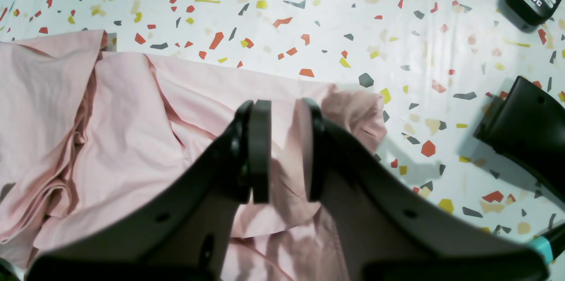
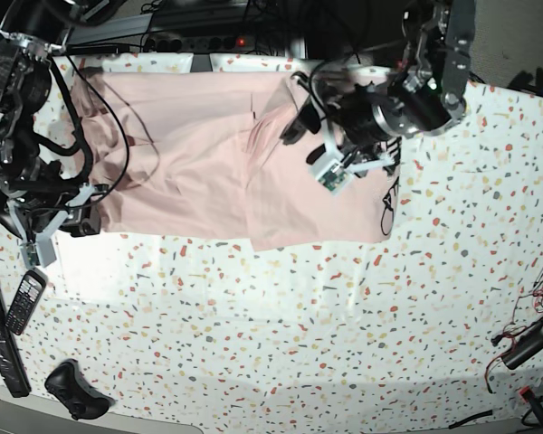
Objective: Fold the T-shirt properly
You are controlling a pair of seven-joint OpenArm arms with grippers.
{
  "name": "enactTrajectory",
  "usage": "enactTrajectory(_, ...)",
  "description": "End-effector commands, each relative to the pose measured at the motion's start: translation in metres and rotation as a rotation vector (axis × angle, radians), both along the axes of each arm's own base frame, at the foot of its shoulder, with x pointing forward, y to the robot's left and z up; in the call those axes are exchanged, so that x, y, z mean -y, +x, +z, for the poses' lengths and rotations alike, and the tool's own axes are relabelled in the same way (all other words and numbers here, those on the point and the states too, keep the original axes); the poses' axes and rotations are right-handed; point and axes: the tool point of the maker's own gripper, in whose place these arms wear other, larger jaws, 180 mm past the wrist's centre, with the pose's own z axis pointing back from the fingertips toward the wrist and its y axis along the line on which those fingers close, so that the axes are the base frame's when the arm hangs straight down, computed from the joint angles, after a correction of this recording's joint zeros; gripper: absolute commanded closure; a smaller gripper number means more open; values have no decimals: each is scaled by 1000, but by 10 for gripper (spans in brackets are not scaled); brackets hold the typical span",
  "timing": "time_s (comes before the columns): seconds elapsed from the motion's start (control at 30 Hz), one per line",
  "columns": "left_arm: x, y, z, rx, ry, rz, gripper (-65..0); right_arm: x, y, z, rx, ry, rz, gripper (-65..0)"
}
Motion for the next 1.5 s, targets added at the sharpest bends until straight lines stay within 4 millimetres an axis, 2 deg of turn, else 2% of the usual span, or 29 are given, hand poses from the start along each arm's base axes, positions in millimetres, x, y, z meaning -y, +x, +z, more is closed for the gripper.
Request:
enactTrajectory(0.0, 4, 4, 10, 26, -35, 10, -281, 1, 7, 16, 55, -6, 8, -117)
enactTrajectory(0.17, 9, -15, -3, -55, -74, 8, -281, 1, 7, 16, 55, -6, 8, -117)
enactTrajectory(0.3, 10, -22, -23, -115, -81, 18, -281, 1, 7, 16, 55, -6, 8, -117)
enactTrajectory(0.4, 24, -34, -29, -195, -163, -7, -281, 1, 7, 16, 55, -6, 8, -117)
enactTrajectory(0.5, 48, -47, -21, -219, -247, -80, -281, 1, 7, 16, 56, -6, 9, -117)
enactTrajectory(0.7, 100, -68, 15, -217, -409, -236, -281, 2, 7, 16, 52, -7, 7, -117)
enactTrajectory(0.83, 106, -49, 33, -148, -436, -258, -281, 9, 3, 11, 15, -8, -28, -123)
enactTrajectory(0.93, 92, -22, 36, -87, -391, -224, -281, 20, -5, 6, 3, -13, -56, -205)
enactTrajectory(1.03, 67, 11, 35, -24, -341, -135, -281, 41, -15, 2, -20, -35, -94, -267)
enactTrajectory(1.17, 16, 53, 36, 48, -297, 37, -281, 68, -27, 2, -64, -13, -139, -267)
enactTrajectory(1.23, -15, 69, 33, 79, -247, 130, -281, 75, -35, -6, -122, 35, -149, -267)
enactTrajectory(1.37, -74, 89, 28, 118, -160, 280, -281, 93, -48, -36, -237, 129, -198, -267)
enactTrajectory(1.47, -104, 95, 29, 147, -119, 324, -281, 96, -57, -59, -298, 209, -216, -267)
